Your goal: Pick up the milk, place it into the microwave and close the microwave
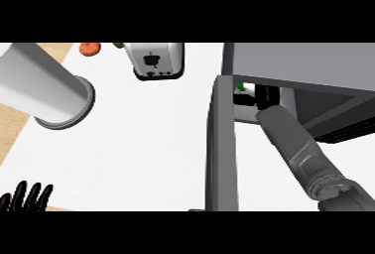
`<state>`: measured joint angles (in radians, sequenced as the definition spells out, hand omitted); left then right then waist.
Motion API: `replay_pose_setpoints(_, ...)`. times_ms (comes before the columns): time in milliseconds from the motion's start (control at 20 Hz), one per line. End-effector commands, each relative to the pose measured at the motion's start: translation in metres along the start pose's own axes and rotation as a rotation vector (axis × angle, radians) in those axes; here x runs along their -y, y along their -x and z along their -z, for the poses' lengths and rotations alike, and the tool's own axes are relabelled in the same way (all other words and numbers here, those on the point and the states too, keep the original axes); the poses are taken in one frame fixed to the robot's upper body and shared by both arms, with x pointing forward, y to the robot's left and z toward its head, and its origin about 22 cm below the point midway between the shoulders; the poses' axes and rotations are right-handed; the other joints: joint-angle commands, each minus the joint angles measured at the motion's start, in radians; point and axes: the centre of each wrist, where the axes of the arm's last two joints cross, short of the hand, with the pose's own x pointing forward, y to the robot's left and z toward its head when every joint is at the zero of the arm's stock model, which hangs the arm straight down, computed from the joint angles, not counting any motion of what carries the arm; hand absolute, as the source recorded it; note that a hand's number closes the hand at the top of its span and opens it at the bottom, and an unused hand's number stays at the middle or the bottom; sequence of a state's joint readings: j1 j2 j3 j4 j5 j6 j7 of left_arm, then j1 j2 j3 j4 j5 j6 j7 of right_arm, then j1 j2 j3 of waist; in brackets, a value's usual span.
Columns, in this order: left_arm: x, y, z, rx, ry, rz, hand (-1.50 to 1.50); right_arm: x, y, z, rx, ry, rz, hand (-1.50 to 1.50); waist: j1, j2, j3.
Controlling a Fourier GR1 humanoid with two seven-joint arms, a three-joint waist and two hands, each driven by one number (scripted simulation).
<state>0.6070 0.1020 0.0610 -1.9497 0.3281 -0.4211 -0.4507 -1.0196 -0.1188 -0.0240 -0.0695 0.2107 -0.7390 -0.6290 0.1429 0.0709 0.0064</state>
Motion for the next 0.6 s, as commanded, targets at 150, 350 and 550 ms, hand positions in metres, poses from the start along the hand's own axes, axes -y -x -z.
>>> replay_pose_setpoints(150, 0.004, 0.002, -0.004, -0.009, -0.006, -0.004, -1.50, -0.017, -0.005, -0.015, -0.018, -0.028, 0.305, -1.50, -0.033, -0.023, 0.001)
replay_pose_setpoints(350, -0.001, -0.005, -0.017, -0.030, -0.005, 0.001, -1.50, -0.019, 0.013, -0.034, -0.043, -0.041, 0.427, -1.50, -0.055, -0.038, -0.001)
replay_pose_setpoints(550, 0.006, -0.006, -0.014, -0.010, -0.016, 0.009, -1.50, -0.030, 0.022, -0.058, -0.034, -0.067, 0.507, -1.50, -0.069, -0.044, -0.002)
